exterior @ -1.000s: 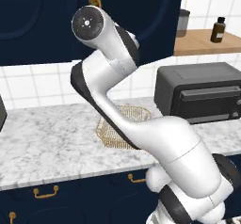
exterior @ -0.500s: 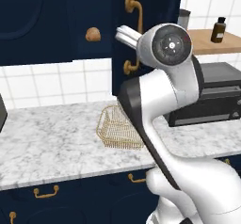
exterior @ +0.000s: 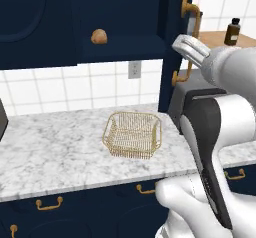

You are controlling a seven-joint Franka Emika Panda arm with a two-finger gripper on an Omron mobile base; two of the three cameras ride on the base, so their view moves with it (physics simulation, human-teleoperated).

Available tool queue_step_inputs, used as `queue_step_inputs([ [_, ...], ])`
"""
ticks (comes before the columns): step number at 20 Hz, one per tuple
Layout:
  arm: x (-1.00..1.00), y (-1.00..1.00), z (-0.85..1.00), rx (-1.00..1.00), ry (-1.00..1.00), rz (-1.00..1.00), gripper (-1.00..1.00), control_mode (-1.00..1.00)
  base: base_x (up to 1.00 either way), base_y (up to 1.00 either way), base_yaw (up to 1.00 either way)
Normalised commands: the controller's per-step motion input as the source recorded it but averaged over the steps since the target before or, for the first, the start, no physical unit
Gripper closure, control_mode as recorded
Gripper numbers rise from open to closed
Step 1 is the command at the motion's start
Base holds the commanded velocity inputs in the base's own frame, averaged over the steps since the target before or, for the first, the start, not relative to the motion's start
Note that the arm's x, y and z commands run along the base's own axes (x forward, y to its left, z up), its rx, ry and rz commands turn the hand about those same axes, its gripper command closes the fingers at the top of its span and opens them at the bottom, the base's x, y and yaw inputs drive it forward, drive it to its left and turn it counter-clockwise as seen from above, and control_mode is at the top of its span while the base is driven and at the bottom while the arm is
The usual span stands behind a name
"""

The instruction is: Open the cabinet, pick up the bread from the cabinet and place it in the basket. Then move the basket to the dining counter.

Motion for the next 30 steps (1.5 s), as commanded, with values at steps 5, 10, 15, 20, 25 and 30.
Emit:
queue_step_inputs([
  [5, -0.09, -1.00, 0.00, 0.18, -0.08, 0.00, 1.00, -1.00, 0.00, 0.00, 0.00],
  [10, -0.01, -1.00, 0.00, 0.19, -0.09, 0.00, 1.00, -1.00, 0.00, 0.00, 0.00],
  [15, 0.08, -1.00, 0.00, 0.23, -0.02, 0.00, 1.00, -1.00, 0.00, 0.00, 0.00],
  [20, 0.31, -1.00, 0.00, 0.24, 0.00, 0.00, 1.00, -1.00, 0.00, 0.00, 0.00],
  [25, 0.45, -1.00, 0.00, 0.25, 0.00, 0.01, 1.00, -1.00, 0.00, 0.00, 0.00],
  [30, -0.70, -0.92, 0.38, 0.24, -0.06, 0.07, 1.00, -1.00, 0.00, 0.00, 0.00],
])
